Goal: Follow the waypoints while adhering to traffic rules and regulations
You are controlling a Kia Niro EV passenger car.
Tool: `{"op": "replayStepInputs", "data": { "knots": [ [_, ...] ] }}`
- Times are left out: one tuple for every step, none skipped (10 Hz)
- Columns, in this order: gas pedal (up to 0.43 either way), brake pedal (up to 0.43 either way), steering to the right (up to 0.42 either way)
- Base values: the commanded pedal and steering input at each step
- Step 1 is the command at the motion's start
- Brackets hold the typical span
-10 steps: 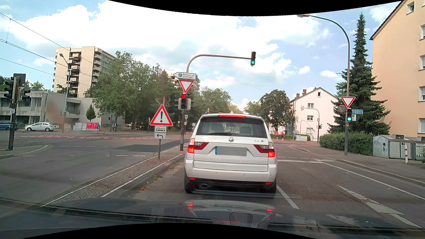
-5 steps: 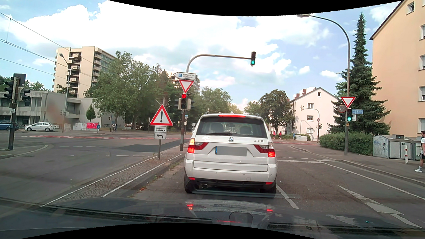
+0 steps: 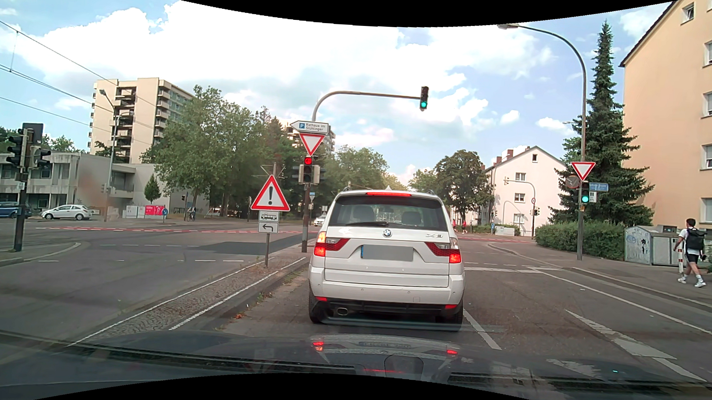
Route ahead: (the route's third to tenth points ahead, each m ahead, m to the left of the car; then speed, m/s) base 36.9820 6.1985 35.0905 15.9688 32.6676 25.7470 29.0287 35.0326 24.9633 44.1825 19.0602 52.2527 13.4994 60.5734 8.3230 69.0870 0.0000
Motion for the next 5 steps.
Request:
{"op": "replayStepInputs", "data": {
  "knots": [
    [0.000, 0.287, -0.004],
    [0.000, 0.287, -0.004],
    [0.000, 0.287, -0.004],
    [0.000, 0.287, -0.004],
    [0.000, 0.287, -0.004]
  ]
}}
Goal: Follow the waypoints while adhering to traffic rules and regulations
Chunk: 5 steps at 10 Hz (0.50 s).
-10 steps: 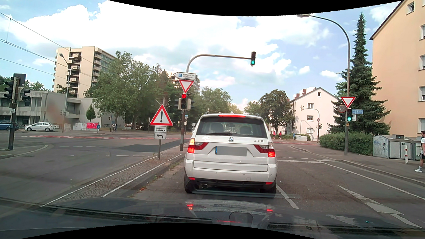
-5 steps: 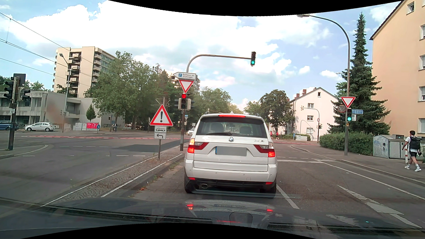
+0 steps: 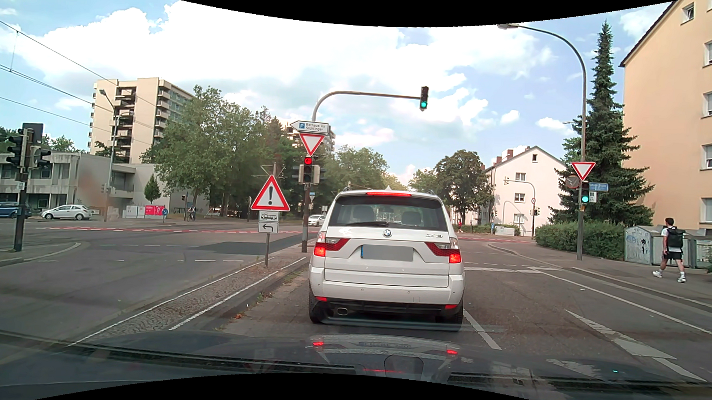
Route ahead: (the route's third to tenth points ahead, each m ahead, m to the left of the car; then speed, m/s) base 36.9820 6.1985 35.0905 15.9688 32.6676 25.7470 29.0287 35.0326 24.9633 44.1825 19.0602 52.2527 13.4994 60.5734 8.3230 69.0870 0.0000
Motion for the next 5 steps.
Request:
{"op": "replayStepInputs", "data": {
  "knots": [
    [0.000, 0.287, -0.004],
    [0.000, 0.287, -0.004],
    [0.000, 0.287, -0.004],
    [0.000, 0.287, -0.004],
    [0.000, 0.287, -0.004]
  ]
}}
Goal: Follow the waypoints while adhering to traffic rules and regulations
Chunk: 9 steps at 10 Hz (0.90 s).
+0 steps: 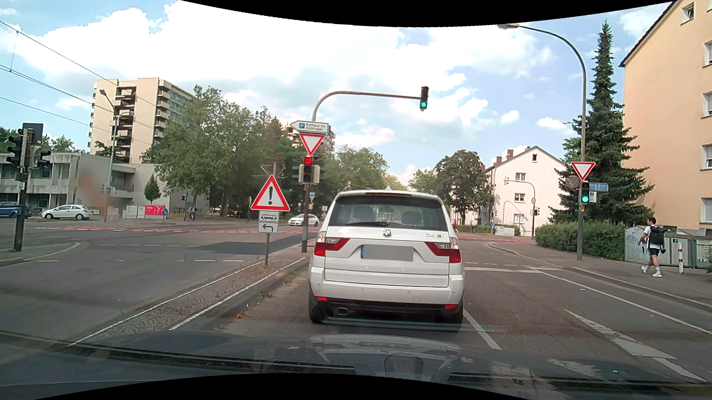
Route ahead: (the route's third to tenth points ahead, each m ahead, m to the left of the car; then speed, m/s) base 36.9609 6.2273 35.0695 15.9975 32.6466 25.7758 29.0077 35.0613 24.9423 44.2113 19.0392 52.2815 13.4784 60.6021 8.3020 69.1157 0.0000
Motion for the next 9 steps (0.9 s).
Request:
{"op": "replayStepInputs", "data": {
  "knots": [
    [0.000, 0.287, -0.004],
    [0.000, 0.287, -0.004],
    [0.000, 0.287, -0.004],
    [0.000, 0.287, -0.004],
    [0.000, 0.287, -0.004],
    [0.000, 0.287, -0.004],
    [0.000, 0.287, -0.004],
    [0.000, 0.287, -0.004],
    [0.000, 0.287, -0.004]
  ]
}}
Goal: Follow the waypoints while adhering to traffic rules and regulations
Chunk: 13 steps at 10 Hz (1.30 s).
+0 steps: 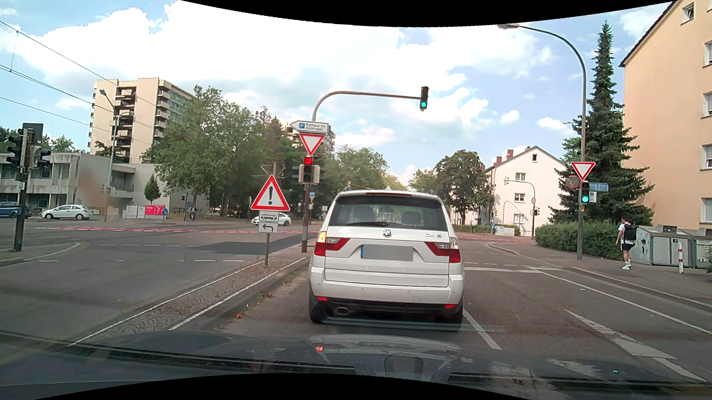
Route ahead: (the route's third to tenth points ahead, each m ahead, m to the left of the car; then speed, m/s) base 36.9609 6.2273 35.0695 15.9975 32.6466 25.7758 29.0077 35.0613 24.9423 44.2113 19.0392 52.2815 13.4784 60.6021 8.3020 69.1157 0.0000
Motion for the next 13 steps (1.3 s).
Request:
{"op": "replayStepInputs", "data": {
  "knots": [
    [0.000, 0.287, -0.004],
    [0.000, 0.287, -0.004],
    [0.000, 0.287, -0.004],
    [0.000, 0.287, -0.004],
    [0.000, 0.287, -0.004],
    [0.000, 0.287, -0.004],
    [0.000, 0.287, -0.004],
    [0.000, 0.287, -0.004],
    [0.000, 0.287, -0.004],
    [0.000, 0.287, -0.004],
    [0.000, 0.287, -0.004],
    [0.000, 0.287, -0.004],
    [0.000, 0.287, -0.004]
  ]
}}
